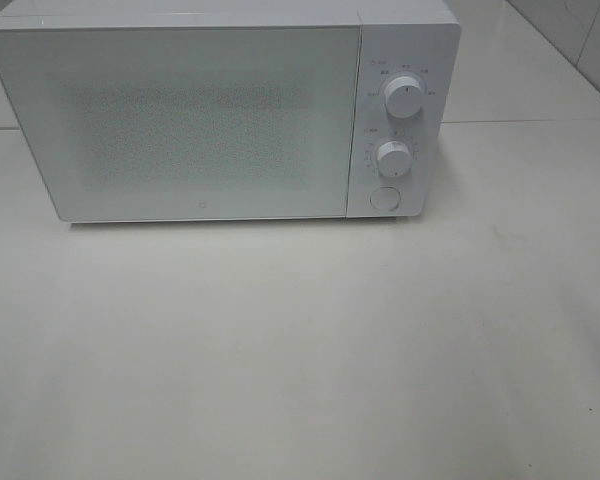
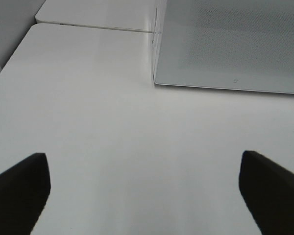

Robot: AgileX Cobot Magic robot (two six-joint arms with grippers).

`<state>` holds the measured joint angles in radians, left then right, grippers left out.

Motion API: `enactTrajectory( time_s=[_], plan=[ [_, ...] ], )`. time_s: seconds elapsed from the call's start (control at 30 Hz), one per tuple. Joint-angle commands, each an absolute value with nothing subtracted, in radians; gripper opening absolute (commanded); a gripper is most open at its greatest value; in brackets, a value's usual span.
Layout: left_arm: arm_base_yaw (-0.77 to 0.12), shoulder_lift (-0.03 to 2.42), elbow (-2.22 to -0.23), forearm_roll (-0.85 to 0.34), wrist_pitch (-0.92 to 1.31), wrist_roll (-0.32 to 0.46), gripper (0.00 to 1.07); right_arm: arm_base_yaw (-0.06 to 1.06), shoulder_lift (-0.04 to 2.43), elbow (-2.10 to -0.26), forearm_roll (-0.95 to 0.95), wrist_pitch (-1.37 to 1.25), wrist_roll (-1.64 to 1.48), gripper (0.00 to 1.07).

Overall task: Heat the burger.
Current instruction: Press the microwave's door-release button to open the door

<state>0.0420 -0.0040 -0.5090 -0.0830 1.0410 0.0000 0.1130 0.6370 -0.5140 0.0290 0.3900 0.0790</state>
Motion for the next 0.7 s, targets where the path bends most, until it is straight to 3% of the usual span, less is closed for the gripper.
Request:
enactTrajectory(
  time_s=[0.03, 0.57, 0.7],
  plan=[
    [0.046, -0.024, -0.505, -0.088, 1.034, 0.000, 1.00, 0.105, 0.670, -0.495, 0.030, 0.301, 0.083, 0.74],
    [0.046, -0.024, -0.505, -0.088, 1.034, 0.000, 1.00, 0.105, 0.938, -0.287, 0.027, -0.420, 0.075, 0.74],
    [0.046, -0.024, -0.505, -0.088, 1.034, 0.000, 1.00, 0.105, 0.999, -0.282, 0.027, -0.498, 0.075, 0.74]
  ],
)
